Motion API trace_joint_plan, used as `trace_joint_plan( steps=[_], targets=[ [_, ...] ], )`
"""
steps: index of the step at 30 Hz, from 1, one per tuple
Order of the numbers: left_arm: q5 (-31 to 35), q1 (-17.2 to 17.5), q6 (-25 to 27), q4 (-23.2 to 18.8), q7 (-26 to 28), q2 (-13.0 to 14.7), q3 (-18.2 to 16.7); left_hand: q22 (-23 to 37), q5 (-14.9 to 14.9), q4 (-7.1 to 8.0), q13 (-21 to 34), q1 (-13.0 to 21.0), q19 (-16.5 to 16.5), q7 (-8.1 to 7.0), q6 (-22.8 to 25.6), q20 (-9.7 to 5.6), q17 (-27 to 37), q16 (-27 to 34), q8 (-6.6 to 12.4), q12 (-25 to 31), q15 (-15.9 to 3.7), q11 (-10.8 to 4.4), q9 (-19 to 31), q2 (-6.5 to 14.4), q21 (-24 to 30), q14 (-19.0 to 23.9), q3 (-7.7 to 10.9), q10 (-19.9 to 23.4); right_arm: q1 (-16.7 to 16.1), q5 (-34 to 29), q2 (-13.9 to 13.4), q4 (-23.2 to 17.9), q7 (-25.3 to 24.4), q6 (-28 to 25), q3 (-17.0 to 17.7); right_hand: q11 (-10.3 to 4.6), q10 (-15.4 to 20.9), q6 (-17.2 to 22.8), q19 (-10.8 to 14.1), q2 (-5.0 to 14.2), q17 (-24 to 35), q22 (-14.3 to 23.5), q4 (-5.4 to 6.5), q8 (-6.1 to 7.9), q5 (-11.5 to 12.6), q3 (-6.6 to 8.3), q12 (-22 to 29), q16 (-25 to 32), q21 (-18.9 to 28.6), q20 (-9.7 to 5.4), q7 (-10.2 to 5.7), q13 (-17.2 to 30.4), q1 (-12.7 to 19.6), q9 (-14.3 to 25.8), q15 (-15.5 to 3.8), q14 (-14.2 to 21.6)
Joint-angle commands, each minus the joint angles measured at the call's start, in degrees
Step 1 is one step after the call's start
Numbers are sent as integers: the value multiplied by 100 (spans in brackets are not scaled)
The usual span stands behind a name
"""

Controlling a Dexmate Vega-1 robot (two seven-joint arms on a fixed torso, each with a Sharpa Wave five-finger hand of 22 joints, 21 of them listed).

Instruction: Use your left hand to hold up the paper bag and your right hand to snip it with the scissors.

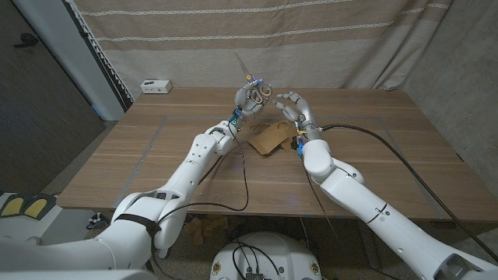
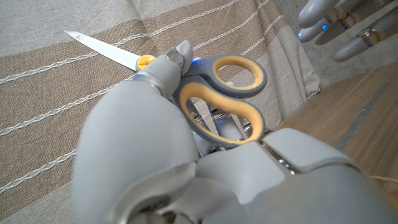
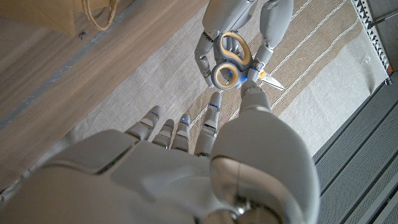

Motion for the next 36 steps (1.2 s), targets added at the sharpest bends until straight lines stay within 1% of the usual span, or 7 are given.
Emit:
trace_joint_plan(
  steps=[1, 6, 14, 19, 22, 27, 36],
  targets=[
    [31, -127, 149, 279, -209, -111, 57, -5, -15, 824, 3154, 938, -15, 691, 1126, -681, 2423, -30, 1983, 778, -701, 112, 4634, 983, -7, 86, 822, 262, 124, -552, 198, -19, -276, -392, -286, 94, -59, 77, 175, -27, -5, 20, -4, 8, 41, -12, -23, 26, 41, 208, 64, 6, 107, 30, -140, 50],
    [81, -177, 151, 377, -280, -171, 76, -6, -15, 813, 3136, 944, -19, 679, 1127, -703, 2402, -29, 2003, 782, -701, 112, 4647, 978, -5, 140, 812, 273, 175, -827, 255, -50, -357, -646, -419, 91, -180, 114, 10, -34, -3, 18, -1, 0, 51, -15, -74, -3, -44, 240, 40, 7, 146, 30, -67, -14],
    [154, -228, 130, 516, -353, -251, 71, -4, -11, 803, 3108, 952, -14, 662, 1123, -711, 2370, -44, 2042, 790, -702, 111, 4680, 974, 3, 190, 807, 287, 239, -990, 433, 106, -487, -656, -469, 95, -247, 117, -21, -35, -1, 18, 13, -15, 56, -23, -101, -5, -63, 313, 28, 8, 151, 30, -4, -27],
    [185, -235, 155, 558, -383, -281, 75, -5, -10, 799, 3099, 956, -13, 655, 1147, -707, 2363, -52, 1992, 798, -701, 111, 4569, 970, 6, 203, 807, 297, 267, -1123, 521, 203, -595, -708, -510, 85, -248, 142, -35, -36, 0, 19, 22, -12, 57, -29, -100, -4, -71, 315, 38, 9, 148, 30, -5, -31],
    [208, -243, 166, 577, -436, -293, 82, -5, -10, 796, 3095, 957, -13, 679, 1170, -709, 2340, -73, 2022, 804, -702, 111, 4592, 967, 7, 197, 804, 305, 296, -1216, 554, 254, -635, -765, -550, 79, -238, 177, -39, -37, 1, 20, 32, -8, 58, -36, -96, 3, -74, 267, 79, 9, 145, 30, -20, -16],
    [227, -221, 234, 535, -476, -291, 98, -8, -10, 792, 3100, 958, -11, 653, 1142, -714, 2308, -96, 2027, 825, -703, 111, 4601, 961, 8, 210, 798, 324, 358, -1349, 623, 362, -713, -815, -603, 89, -183, 223, -27, -39, 2, 20, 42, -2, 60, -44, -74, 11, -71, 231, 110, 9, 144, 29, -34, 3],
    [205, -104, 218, 325, -394, -293, 70, -11, -13, 789, 3075, 958, -6, 671, 1143, -719, 2281, -107, 2037, 818, -703, 110, 4593, 956, 12, 251, 786, 310, 393, -1377, 785, 544, -816, -797, -597, 76, -103, 308, 29, -40, 2, 22, 56, 7, 64, -57, -45, 26, -54, 151, 157, 9, 151, 25, -88, 55]
  ],
)
